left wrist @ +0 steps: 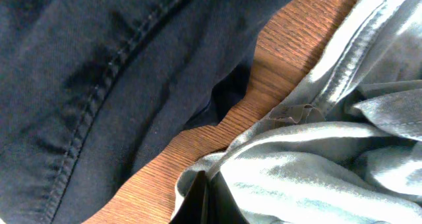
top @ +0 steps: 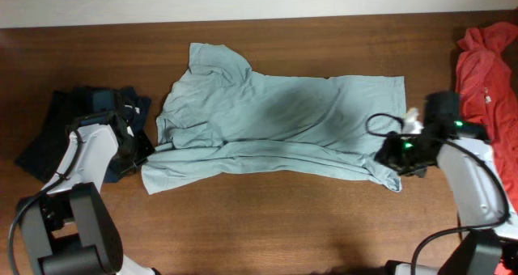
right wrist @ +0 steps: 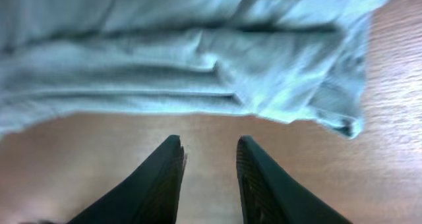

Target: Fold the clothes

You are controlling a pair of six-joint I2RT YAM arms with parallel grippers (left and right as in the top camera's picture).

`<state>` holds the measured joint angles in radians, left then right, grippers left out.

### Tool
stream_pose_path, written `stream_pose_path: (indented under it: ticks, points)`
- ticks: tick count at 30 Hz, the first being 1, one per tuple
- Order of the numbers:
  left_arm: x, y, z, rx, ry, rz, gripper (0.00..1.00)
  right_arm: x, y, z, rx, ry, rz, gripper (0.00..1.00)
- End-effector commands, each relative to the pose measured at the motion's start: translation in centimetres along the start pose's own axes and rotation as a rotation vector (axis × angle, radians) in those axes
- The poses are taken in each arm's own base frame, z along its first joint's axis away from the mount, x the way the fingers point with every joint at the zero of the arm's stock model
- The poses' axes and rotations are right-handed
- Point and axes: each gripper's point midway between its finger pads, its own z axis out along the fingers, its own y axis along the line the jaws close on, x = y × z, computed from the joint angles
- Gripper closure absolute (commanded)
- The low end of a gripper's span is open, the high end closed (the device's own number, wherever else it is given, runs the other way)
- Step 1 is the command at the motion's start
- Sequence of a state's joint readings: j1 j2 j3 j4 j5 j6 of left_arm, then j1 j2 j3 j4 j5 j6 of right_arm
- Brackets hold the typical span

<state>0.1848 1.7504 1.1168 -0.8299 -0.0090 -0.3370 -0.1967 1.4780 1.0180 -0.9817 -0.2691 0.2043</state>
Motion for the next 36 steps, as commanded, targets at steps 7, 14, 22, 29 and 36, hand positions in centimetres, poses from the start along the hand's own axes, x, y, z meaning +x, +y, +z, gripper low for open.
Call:
stream_pose_path:
  ticks: [7, 14, 22, 29, 36]
  points:
    - [-0.7, 0.2, -0.4, -0.006, -0.025, -0.011, 1.0, 0.5, -2.4, 0.0, 0.214, 0.001, 0.084, 0.49]
    - [-0.7, 0.2, -0.4, -0.006, -0.025, -0.012, 1.0, 1.3, -3.3, 2.0, 0.246, 0.057, 0.199, 0.45]
    - [-0.7, 0.2, -0.4, -0.005, -0.025, -0.012, 1.0, 1.9, -3.2, 4.8, 0.217, 0.13, 0.232, 0.39]
    - [-0.7, 0.2, -0.4, -0.006, -0.025, -0.011, 1.0, 0.8, -3.3, 5.9, 0.2, 0.082, 0.243, 0.69]
    - [-0.7, 0.2, -0.4, -0.006, -0.025, -0.012, 1.0, -0.6, -4.4, 3.7, 0.225, 0.026, 0.253, 0.96]
